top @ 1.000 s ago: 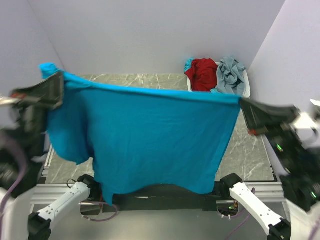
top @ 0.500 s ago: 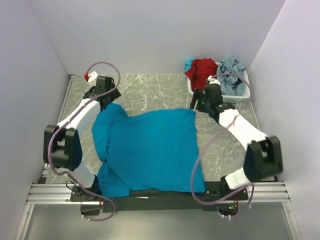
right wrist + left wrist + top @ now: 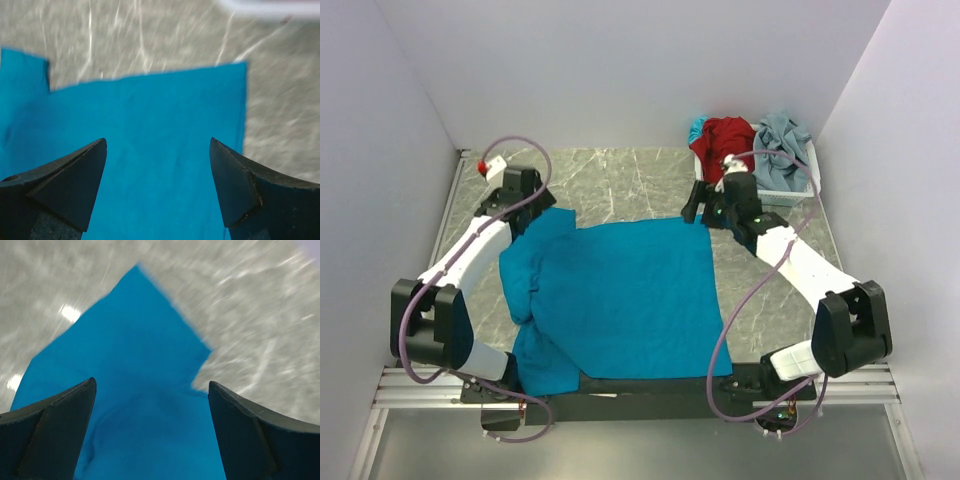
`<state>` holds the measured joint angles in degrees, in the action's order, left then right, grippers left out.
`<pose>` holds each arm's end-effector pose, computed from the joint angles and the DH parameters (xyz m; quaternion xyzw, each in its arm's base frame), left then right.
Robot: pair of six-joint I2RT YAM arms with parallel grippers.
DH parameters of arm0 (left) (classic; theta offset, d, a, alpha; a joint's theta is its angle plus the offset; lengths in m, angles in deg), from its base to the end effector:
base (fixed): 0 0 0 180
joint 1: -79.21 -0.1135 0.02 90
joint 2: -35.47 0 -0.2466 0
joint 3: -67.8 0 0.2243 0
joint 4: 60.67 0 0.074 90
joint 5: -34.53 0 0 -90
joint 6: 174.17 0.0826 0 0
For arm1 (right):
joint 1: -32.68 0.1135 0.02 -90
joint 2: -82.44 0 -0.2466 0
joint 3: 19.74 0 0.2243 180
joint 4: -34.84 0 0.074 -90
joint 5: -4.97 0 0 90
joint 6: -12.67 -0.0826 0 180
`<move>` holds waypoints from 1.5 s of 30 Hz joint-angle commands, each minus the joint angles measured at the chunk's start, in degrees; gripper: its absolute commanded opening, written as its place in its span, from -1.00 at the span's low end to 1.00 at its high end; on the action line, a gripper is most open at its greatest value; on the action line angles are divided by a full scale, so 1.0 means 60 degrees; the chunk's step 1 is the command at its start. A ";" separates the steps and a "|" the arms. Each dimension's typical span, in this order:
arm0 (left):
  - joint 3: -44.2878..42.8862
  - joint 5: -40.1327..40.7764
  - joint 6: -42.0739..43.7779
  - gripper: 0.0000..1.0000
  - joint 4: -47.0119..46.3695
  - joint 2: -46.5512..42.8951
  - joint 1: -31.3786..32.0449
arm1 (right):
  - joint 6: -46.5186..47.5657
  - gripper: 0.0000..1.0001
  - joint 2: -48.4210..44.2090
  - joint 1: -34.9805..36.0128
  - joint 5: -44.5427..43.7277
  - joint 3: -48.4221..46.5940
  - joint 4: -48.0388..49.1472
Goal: Fold and stack the t-shirts
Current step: Flatten the tshirt out
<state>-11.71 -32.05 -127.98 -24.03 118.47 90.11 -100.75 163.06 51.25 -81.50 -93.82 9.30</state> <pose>0.3286 -0.0299 0.2481 -0.3336 0.8273 -0.0262 0.4512 0.3161 0.1116 0.2482 0.0221 0.8744 0.1986 0.4422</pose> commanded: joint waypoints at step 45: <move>-0.3086 -0.1486 0.0212 0.99 0.1400 0.5823 -0.1611 | 0.1163 0.79 0.7683 0.0319 0.0056 -0.6786 -0.4334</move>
<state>-26.44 -38.70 -128.07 -16.84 149.29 81.21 -95.79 205.44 54.17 -81.08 -128.45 -12.07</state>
